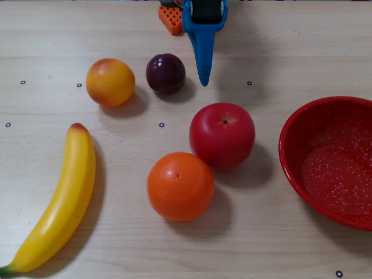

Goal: Put plum in the red bowl.

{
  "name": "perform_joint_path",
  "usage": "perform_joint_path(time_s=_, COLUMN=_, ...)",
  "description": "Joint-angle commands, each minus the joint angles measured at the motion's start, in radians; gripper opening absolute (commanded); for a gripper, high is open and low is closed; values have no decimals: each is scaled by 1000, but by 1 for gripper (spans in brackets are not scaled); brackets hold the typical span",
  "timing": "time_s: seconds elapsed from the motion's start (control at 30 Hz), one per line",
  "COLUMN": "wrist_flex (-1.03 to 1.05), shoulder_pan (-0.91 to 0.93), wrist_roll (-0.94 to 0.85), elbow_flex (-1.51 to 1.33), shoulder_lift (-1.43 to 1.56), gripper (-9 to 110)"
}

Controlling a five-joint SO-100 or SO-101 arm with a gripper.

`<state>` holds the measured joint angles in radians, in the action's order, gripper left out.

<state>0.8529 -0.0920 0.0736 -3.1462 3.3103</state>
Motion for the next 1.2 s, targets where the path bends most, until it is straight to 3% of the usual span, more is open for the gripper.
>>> perform_joint_path(time_s=0.0, wrist_flex=5, shoulder_pan=21, wrist_roll=12, elbow_flex=-40, shoulder_lift=23, gripper=0)
perform_joint_path(time_s=0.7, wrist_flex=11, shoulder_pan=37, wrist_roll=-35, elbow_flex=-11, shoulder_lift=9, gripper=0)
perform_joint_path(time_s=1.17, wrist_flex=262, shoulder_pan=89, wrist_roll=-173, elbow_flex=451, shoulder_lift=-272, gripper=0)
